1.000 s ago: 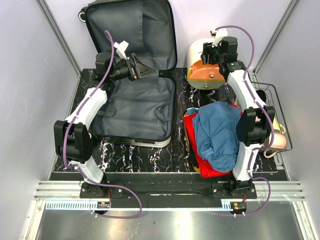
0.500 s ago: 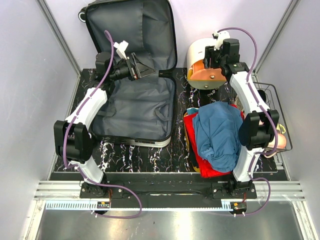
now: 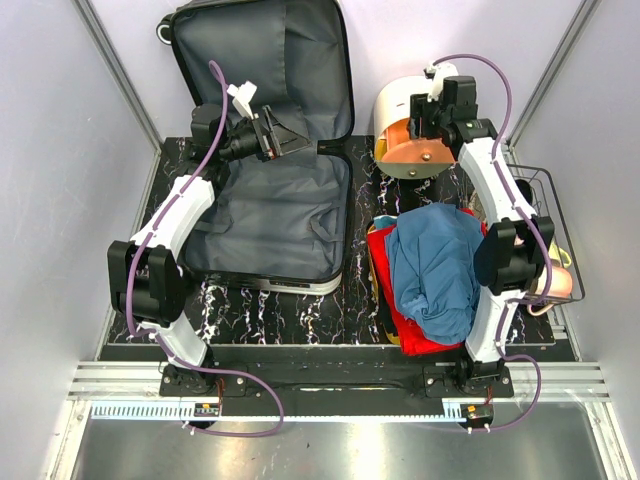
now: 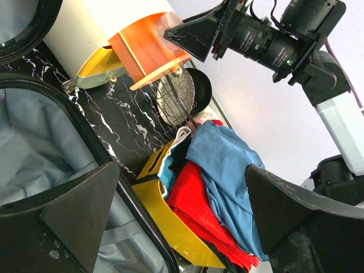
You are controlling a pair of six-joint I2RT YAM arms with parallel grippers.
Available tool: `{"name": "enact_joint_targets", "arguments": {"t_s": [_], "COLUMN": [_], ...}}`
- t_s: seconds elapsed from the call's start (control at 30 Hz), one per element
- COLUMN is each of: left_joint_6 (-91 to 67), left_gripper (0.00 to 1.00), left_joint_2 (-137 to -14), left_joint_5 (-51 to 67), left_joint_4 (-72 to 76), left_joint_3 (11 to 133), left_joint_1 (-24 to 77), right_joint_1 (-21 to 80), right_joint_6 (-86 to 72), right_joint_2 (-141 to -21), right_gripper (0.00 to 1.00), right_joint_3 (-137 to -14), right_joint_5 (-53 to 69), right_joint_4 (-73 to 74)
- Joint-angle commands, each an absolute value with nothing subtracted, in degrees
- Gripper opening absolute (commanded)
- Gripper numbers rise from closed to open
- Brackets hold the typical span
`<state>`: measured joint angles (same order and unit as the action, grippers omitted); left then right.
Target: Open, take out, and arrange the luggage
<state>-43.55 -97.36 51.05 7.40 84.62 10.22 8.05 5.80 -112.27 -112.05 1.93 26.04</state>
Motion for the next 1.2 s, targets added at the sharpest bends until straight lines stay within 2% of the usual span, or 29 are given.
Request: {"name": "enact_joint_targets", "arguments": {"t_s": [0.0, 0.13, 0.3, 0.4, 0.63, 0.77, 0.97, 1.17], "left_joint_6": [-42.6, -41.8, -41.2, -41.4, -39.6, -37.4, -35.4, -32.3], "left_gripper": [0.99, 0.99, 0.99, 0.99, 0.99, 0.99, 0.99, 0.99], "left_joint_2": [-97.1, -97.0, -97.1, -97.4, -97.4, -95.7, -96.2, -96.5], "left_joint_5": [51.2, 50.7, 50.6, 50.7, 51.2, 49.0, 49.6, 49.3], "left_joint_4": [8.9, 8.0, 7.5, 7.3, 6.7, 6.4, 4.7, 3.0], "left_joint_3": [86.7, 87.0, 87.2, 87.6, 88.0, 86.5, 87.1, 88.1], "left_joint_1": [9.8, 9.8, 9.8, 9.8, 9.7, 9.4, 9.2, 9.0], "right_joint_1": [7.5, 7.2, 6.9, 6.7, 5.9, 5.5, 5.5, 5.5], "right_joint_6": [3.4, 2.8, 1.8, 0.8, 2.1, 3.9, 5.1, 5.0], "right_joint_2": [-115.1, -116.5, -116.3, -115.8, -109.6, -98.0, -92.3, -93.3], "right_gripper": [0.57, 0.75, 0.84, 0.87, 0.8, 0.72, 0.62, 0.59], "right_joint_3": [-118.6, -121.6, -123.7, -124.4, -120.4, -100.7, -91.5, -88.2], "right_joint_5": [0.4, 1.1, 2.7, 4.5, 14.8, 21.0, 19.9, 16.8], "right_joint_4": [28.4, 30.1, 30.8, 30.9, 29.3, 18.2, 18.7, 17.4]}}
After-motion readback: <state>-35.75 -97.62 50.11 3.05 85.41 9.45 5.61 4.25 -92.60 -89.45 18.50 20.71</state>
